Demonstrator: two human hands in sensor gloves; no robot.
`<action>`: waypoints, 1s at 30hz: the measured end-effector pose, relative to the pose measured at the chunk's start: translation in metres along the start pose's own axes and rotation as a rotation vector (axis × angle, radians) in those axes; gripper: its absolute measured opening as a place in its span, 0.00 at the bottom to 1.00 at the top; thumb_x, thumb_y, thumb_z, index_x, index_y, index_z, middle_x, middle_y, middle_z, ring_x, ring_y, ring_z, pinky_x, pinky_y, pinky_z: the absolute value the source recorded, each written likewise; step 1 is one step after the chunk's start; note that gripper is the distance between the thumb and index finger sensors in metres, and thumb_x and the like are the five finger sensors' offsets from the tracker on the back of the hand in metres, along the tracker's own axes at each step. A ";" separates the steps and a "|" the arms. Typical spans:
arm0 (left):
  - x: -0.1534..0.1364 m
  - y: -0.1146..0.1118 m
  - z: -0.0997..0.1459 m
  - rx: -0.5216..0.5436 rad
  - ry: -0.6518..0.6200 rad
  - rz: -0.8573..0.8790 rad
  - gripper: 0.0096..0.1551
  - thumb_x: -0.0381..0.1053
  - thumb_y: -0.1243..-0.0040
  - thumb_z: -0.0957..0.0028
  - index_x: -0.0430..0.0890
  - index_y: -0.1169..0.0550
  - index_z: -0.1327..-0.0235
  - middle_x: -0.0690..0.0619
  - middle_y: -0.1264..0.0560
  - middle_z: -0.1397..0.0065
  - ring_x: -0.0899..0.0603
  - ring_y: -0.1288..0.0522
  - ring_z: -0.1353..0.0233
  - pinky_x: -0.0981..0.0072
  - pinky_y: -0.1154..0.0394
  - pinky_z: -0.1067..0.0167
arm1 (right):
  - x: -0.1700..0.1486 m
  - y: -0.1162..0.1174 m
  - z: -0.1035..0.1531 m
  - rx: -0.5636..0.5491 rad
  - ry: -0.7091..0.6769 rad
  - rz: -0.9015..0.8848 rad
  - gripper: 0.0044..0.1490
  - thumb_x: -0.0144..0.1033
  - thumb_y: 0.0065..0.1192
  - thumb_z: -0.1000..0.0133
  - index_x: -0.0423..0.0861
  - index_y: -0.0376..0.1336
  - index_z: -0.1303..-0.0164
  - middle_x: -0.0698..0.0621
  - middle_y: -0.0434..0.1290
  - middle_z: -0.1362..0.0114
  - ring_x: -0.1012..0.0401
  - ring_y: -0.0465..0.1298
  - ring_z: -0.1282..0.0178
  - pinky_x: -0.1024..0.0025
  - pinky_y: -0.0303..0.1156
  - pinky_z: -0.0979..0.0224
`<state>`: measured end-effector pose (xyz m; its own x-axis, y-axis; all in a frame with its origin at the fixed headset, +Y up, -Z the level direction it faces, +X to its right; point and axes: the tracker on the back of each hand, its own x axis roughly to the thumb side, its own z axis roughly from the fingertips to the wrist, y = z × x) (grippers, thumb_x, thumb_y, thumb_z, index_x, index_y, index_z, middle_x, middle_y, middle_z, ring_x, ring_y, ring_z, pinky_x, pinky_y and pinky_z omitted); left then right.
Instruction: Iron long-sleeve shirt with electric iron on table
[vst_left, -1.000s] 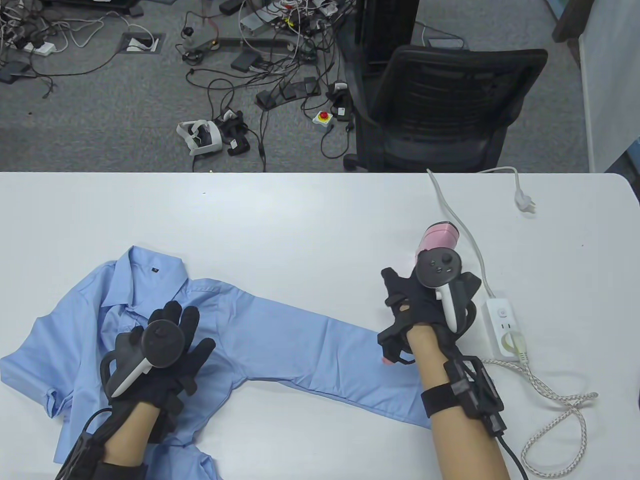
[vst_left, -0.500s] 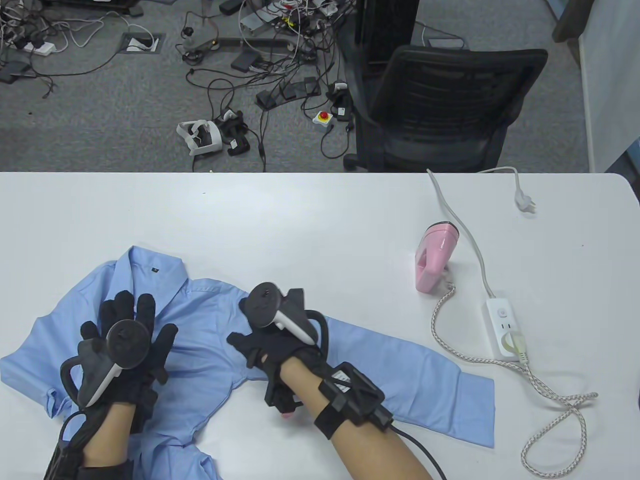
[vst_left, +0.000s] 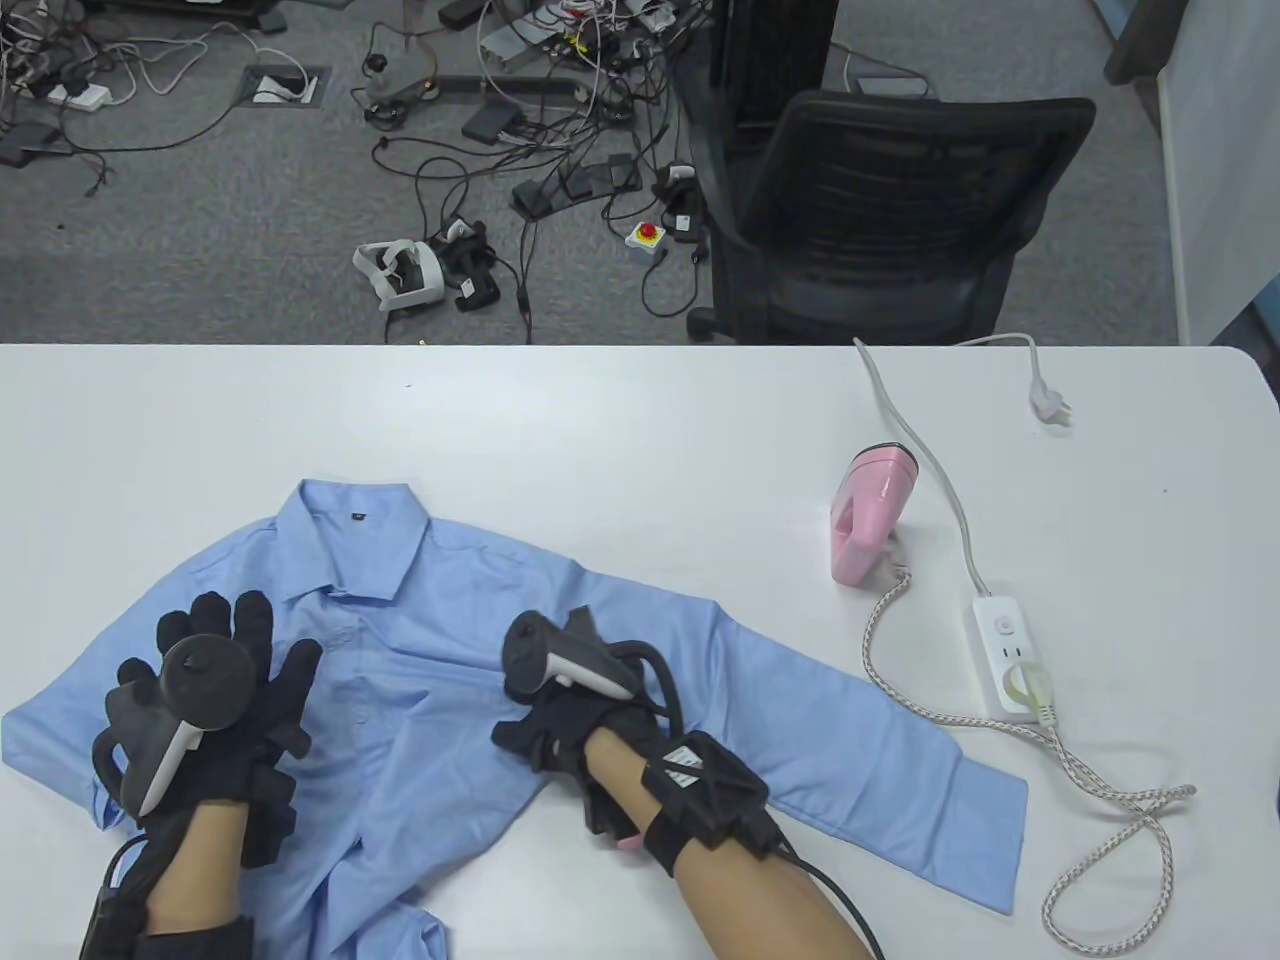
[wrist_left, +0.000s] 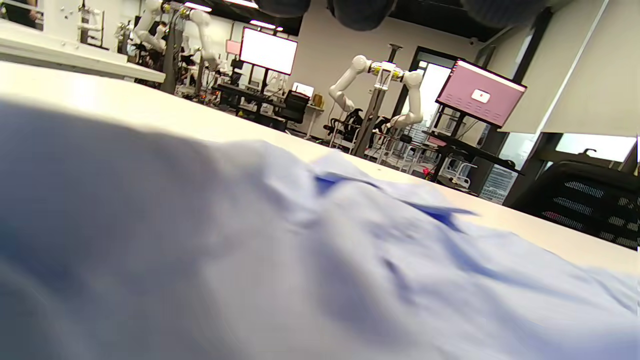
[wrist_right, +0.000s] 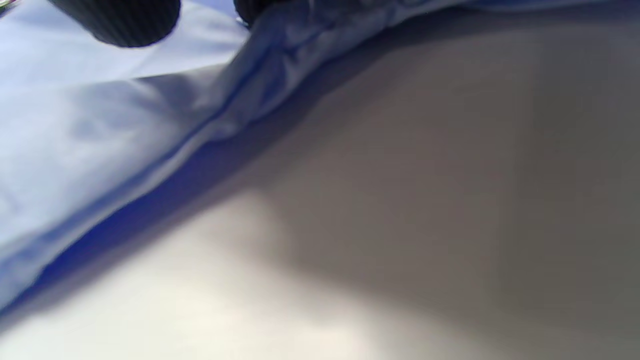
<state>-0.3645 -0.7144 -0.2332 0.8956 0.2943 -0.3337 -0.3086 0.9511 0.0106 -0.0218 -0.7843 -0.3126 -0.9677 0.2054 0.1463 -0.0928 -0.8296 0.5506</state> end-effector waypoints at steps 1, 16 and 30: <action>0.000 -0.001 0.000 -0.013 0.003 0.007 0.44 0.75 0.56 0.47 0.57 0.46 0.21 0.46 0.55 0.13 0.37 0.61 0.17 0.31 0.69 0.31 | -0.024 -0.005 0.000 -0.031 0.052 -0.031 0.36 0.71 0.48 0.60 0.67 0.50 0.43 0.58 0.42 0.28 0.49 0.37 0.23 0.31 0.46 0.33; 0.048 -0.080 -0.009 -0.513 -0.099 -0.215 0.44 0.76 0.61 0.46 0.60 0.54 0.21 0.49 0.61 0.12 0.40 0.70 0.17 0.33 0.75 0.33 | -0.158 -0.023 0.041 -0.339 0.337 -0.246 0.44 0.65 0.52 0.59 0.54 0.53 0.36 0.49 0.42 0.24 0.43 0.40 0.22 0.38 0.47 0.29; 0.059 -0.098 -0.077 -0.469 -0.014 -0.300 0.45 0.78 0.59 0.51 0.67 0.59 0.27 0.59 0.66 0.15 0.45 0.70 0.17 0.36 0.77 0.32 | -0.174 -0.038 -0.012 -0.094 0.426 -0.184 0.54 0.67 0.54 0.59 0.61 0.34 0.31 0.49 0.29 0.24 0.41 0.29 0.23 0.33 0.39 0.32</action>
<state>-0.3058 -0.7976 -0.3264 0.9694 0.0216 -0.2447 -0.1464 0.8506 -0.5051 0.1477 -0.7946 -0.3689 -0.9415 0.1378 -0.3077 -0.2731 -0.8468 0.4564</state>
